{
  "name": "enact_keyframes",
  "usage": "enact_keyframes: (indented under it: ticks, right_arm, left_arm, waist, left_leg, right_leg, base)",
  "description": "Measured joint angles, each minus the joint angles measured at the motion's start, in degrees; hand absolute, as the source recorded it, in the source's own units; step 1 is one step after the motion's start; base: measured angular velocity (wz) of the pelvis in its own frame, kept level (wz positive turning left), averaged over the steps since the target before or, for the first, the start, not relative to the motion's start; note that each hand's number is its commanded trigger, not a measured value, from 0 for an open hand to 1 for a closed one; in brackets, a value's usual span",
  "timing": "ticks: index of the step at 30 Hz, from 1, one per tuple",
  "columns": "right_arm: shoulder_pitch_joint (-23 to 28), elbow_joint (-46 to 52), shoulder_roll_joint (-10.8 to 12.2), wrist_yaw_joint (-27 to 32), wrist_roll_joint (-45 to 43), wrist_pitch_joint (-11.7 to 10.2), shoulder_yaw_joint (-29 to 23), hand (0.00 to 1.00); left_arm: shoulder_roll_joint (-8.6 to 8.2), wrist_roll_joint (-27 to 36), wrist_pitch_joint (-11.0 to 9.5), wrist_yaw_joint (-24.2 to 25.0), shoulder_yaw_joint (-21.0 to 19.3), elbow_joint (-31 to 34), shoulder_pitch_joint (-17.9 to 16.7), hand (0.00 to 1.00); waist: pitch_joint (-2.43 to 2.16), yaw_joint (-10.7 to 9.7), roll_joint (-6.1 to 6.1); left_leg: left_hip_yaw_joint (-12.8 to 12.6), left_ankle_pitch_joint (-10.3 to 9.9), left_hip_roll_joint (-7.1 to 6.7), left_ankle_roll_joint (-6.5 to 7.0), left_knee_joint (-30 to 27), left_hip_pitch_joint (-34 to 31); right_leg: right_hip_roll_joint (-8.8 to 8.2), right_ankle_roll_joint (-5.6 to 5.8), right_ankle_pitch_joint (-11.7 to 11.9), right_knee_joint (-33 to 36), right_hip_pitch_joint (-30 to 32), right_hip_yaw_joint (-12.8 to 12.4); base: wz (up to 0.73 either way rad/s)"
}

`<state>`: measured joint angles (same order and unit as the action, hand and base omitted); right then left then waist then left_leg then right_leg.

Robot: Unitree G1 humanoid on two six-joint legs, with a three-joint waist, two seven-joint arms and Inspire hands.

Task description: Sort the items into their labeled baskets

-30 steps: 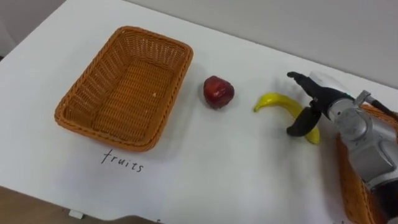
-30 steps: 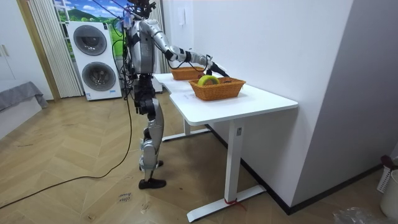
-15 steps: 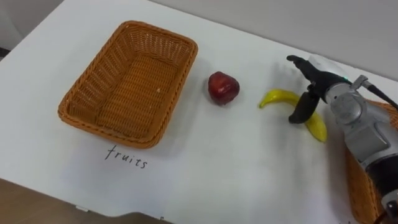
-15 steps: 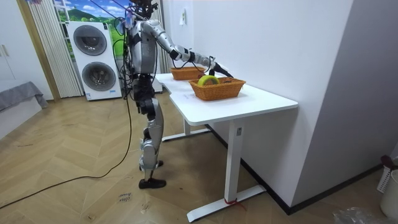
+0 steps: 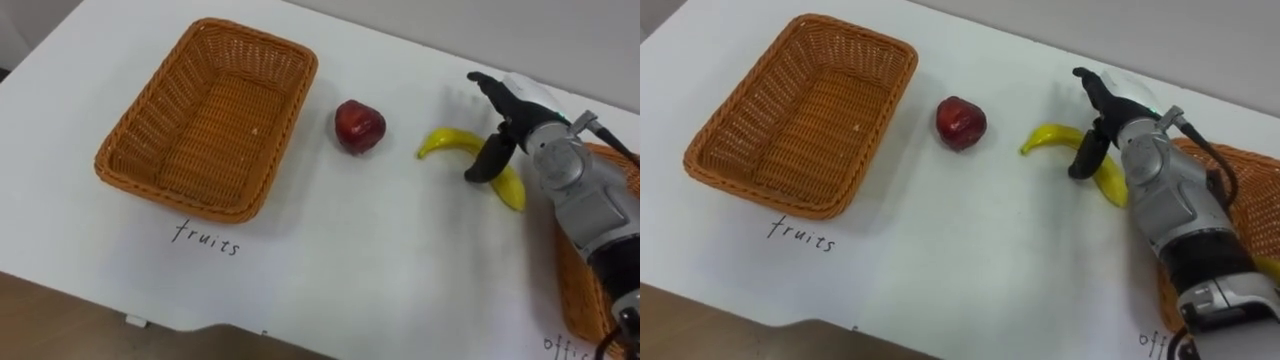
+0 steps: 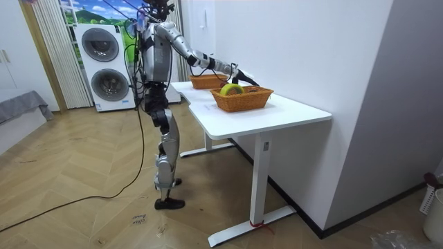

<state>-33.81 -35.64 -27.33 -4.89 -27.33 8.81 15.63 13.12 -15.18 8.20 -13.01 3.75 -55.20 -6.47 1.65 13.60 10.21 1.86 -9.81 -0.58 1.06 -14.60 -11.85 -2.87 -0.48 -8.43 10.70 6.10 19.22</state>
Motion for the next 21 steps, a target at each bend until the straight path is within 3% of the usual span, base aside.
enact_keyframes:
  ticks: [8, 21]
  right_arm:
    - [-0.43, -2.32, -0.54, -0.23, 3.97, -0.63, 1.18, 0.00]
    - [-1.22, -3.98, -1.24, -1.85, 6.52, -0.68, 1.32, 0.00]
  left_arm:
    - [1.52, -0.05, -0.11, 0.07, 0.99, -3.67, 1.41, 0.00]
    - [1.55, -0.09, -0.04, 0.18, 0.99, -5.77, 3.08, 0.00]
  waist:
    - [0.02, 0.42, 0.77]
    - [0.02, 0.58, 1.25]
  left_leg:
    - [0.10, 0.15, 0.03, -0.04, 0.22, 0.20]
    - [0.64, 0.15, -0.03, -0.04, 0.19, 0.00]
  right_leg:
    - [0.06, -0.06, 0.11, -0.01, -0.05, -0.08]
    - [0.08, -0.07, 0.15, -0.12, 0.02, 0.01]
  base:
    - [0.00]
    - [0.00]
